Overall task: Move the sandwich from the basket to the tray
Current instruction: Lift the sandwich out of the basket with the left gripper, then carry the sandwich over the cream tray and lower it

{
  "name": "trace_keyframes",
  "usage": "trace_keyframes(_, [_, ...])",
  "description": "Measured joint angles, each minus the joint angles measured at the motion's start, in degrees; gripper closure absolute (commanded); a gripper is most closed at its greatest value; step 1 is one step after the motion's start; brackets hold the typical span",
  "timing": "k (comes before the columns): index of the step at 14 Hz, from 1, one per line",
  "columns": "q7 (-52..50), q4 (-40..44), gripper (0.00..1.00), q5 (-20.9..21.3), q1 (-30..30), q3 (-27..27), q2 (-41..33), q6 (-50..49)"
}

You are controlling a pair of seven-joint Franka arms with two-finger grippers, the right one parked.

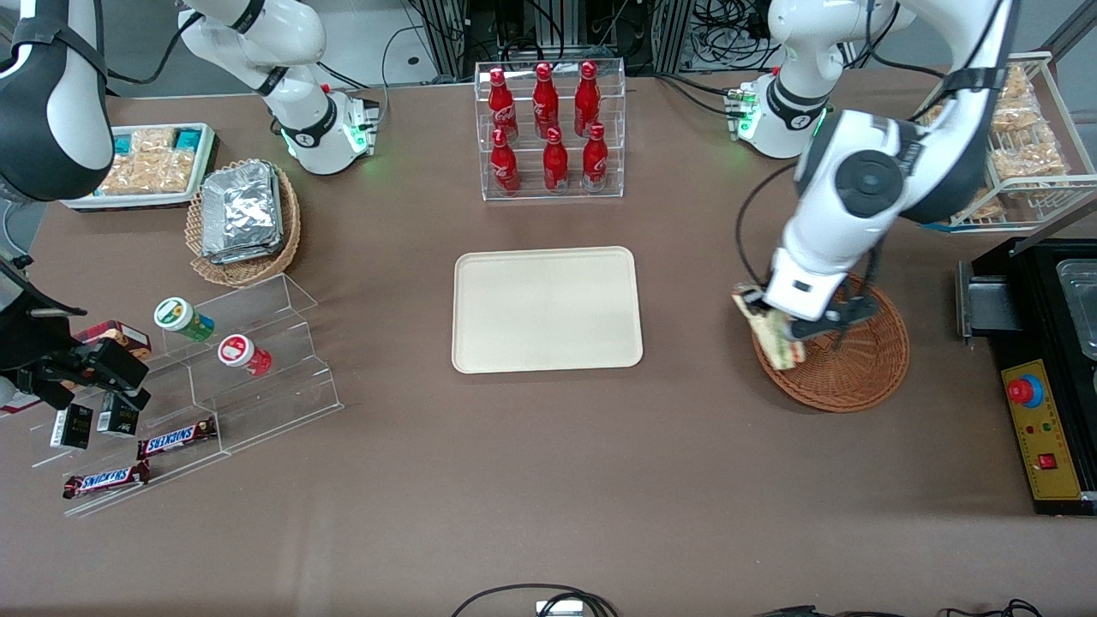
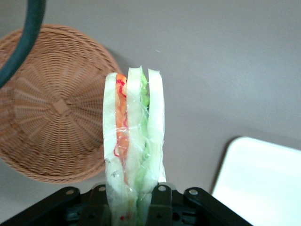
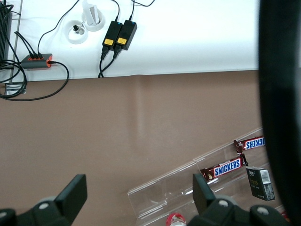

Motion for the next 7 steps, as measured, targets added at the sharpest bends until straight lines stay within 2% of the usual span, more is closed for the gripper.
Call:
trace_keyframes(4, [0.0, 1.4, 1.00, 2.3, -0.8, -6.5, 4.0, 0.0])
trace_keyframes(7, [-0.1, 2.7, 1.00, 3.0, -4.9, -7.3, 6.9, 0.0])
